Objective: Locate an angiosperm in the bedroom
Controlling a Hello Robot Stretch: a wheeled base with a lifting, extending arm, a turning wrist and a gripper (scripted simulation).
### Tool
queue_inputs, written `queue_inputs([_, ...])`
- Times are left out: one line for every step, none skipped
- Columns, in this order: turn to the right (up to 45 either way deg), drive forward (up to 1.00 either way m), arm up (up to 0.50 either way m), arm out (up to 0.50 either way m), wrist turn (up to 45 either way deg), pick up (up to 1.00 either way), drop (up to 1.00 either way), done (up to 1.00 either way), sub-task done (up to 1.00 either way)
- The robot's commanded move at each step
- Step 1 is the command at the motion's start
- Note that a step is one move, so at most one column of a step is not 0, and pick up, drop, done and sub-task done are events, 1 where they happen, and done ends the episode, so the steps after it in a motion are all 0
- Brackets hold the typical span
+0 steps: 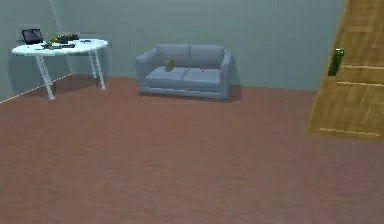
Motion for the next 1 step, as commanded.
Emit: queue_inputs([12.0, 0.0, 0.0, 0.0, 0.0, 0.0, 0.0, 0.0, 0.0])
